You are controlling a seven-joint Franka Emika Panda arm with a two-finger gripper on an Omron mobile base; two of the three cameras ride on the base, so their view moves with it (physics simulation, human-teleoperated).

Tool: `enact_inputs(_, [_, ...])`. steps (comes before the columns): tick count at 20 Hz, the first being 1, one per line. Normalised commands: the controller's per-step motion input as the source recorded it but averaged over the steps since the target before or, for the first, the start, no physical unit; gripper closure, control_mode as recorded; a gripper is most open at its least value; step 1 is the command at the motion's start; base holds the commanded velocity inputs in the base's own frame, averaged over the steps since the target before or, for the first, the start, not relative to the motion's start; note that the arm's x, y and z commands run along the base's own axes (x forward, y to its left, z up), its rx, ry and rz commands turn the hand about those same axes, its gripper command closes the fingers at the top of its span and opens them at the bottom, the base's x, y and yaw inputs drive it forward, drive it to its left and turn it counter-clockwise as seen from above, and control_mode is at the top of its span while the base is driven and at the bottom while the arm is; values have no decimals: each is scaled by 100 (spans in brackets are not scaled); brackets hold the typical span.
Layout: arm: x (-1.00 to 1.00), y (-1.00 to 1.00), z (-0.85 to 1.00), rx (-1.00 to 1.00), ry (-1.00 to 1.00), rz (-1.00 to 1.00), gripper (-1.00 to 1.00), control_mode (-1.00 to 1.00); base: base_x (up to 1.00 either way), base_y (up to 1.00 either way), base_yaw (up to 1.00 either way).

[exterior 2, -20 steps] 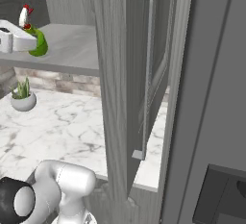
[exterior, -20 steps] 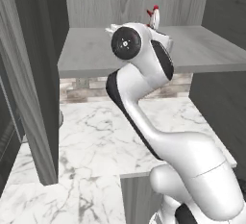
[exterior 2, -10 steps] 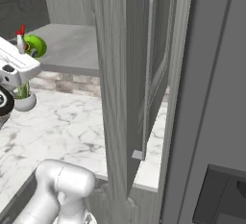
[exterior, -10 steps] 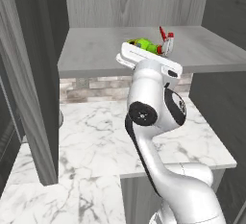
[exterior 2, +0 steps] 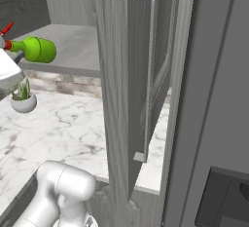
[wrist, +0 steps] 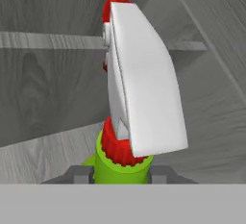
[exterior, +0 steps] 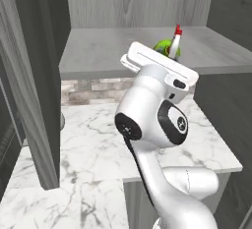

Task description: Move the cutting board and knife to the sink. Then move spray from the cabinet to the counter.

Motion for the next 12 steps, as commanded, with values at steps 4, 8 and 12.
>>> enact_inputs(4, [-84, 0, -11, 0, 10, -17, 100, -100, 0, 0, 0])
enact_inputs(8, [-83, 0, -22, -2, 15, -10, 100, -100, 0, 0, 0])
enact_inputs(12, [-18, -1, -4, -1, 20, -1, 100, -100, 0, 0, 0])
